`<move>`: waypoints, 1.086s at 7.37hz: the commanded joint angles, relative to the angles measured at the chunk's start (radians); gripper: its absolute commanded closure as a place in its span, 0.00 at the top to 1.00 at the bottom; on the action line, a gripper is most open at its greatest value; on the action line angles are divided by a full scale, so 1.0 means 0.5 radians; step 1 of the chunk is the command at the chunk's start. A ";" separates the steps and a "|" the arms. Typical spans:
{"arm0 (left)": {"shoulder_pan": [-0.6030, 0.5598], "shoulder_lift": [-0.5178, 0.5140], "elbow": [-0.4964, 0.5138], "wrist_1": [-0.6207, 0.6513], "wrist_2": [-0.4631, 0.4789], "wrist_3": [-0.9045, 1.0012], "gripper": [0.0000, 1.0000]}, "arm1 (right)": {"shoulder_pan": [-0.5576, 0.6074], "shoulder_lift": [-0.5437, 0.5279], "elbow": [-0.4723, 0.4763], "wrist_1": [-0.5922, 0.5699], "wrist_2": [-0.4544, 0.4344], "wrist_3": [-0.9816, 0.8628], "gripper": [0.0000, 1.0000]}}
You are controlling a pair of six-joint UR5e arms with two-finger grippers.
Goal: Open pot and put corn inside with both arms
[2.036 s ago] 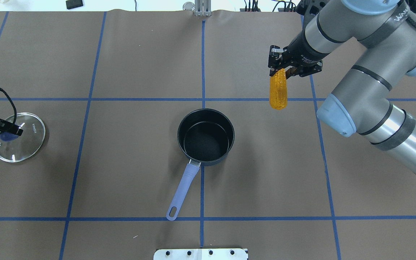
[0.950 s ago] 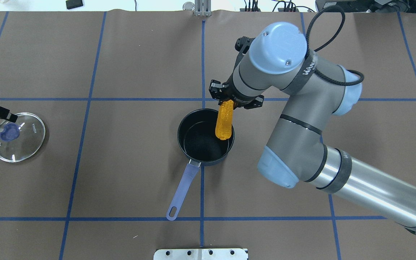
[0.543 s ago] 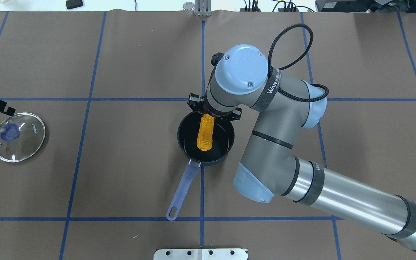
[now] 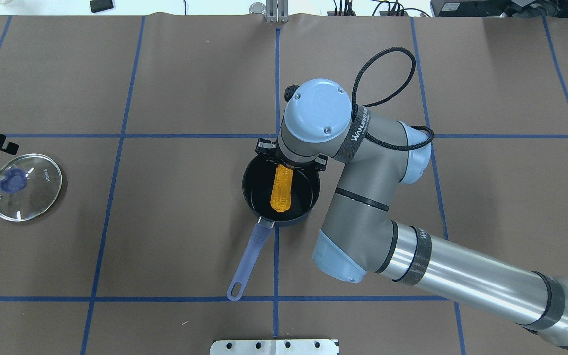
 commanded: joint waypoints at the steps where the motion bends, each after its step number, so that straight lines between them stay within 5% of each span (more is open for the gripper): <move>1: -0.002 -0.001 -0.002 0.000 -0.001 0.000 0.97 | -0.005 -0.003 -0.003 0.007 -0.061 -0.013 0.39; 2: -0.005 -0.001 -0.005 0.000 -0.001 0.000 0.97 | -0.008 -0.009 -0.003 0.037 -0.076 -0.031 0.99; 6: -0.041 0.002 -0.008 0.000 -0.010 0.003 0.97 | 0.078 -0.015 0.022 0.041 -0.073 -0.190 1.00; 8: -0.078 -0.001 0.025 0.021 -0.016 0.061 0.97 | 0.481 -0.189 0.062 0.047 0.390 -0.621 1.00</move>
